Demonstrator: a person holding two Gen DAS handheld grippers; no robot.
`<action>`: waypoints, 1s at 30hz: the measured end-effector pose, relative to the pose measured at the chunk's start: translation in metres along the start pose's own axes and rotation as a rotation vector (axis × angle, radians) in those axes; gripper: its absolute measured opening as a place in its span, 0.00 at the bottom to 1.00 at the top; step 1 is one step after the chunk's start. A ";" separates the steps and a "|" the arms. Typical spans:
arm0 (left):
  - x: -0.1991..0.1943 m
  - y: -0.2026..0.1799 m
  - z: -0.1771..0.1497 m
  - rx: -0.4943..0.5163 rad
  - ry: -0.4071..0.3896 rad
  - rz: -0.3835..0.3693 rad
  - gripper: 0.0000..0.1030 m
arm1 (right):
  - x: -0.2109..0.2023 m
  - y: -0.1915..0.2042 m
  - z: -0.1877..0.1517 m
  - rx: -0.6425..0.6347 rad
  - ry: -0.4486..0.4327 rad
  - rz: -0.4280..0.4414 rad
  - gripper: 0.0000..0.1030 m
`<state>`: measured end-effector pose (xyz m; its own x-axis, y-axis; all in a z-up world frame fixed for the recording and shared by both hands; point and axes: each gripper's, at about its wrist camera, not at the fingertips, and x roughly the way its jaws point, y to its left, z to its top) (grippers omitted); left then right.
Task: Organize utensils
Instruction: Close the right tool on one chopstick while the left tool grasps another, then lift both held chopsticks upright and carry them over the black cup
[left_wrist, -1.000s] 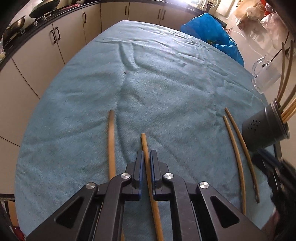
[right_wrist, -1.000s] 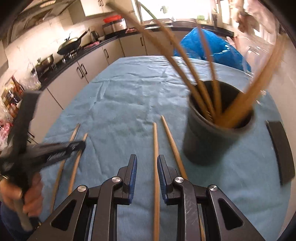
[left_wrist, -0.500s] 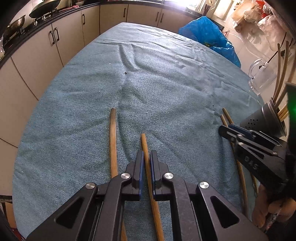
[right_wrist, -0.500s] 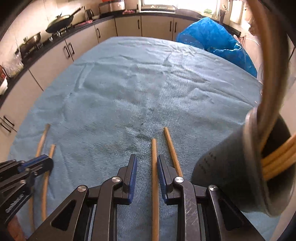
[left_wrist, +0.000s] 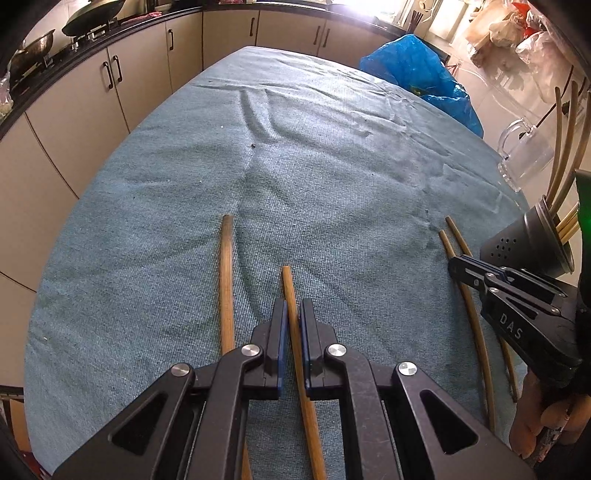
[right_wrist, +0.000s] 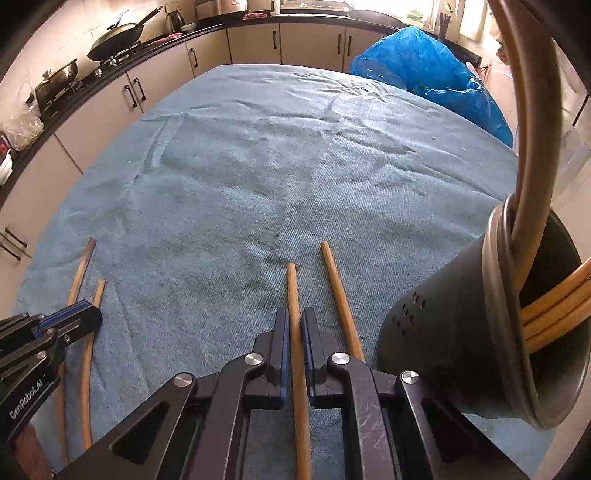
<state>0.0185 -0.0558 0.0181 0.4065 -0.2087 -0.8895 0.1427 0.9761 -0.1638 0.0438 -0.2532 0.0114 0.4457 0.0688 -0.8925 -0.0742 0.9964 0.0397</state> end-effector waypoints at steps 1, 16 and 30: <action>0.000 0.000 0.000 0.002 -0.001 0.003 0.06 | 0.000 -0.001 0.000 0.002 -0.002 0.006 0.07; -0.001 -0.002 -0.001 0.015 -0.014 0.011 0.06 | -0.001 -0.001 -0.004 -0.040 -0.023 -0.019 0.07; -0.062 -0.015 0.007 0.031 -0.161 -0.063 0.05 | -0.118 -0.008 -0.044 0.043 -0.347 0.136 0.06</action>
<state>-0.0028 -0.0579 0.0789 0.5351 -0.2784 -0.7976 0.1990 0.9591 -0.2012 -0.0479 -0.2712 0.0965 0.7104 0.2056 -0.6731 -0.1195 0.9777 0.1726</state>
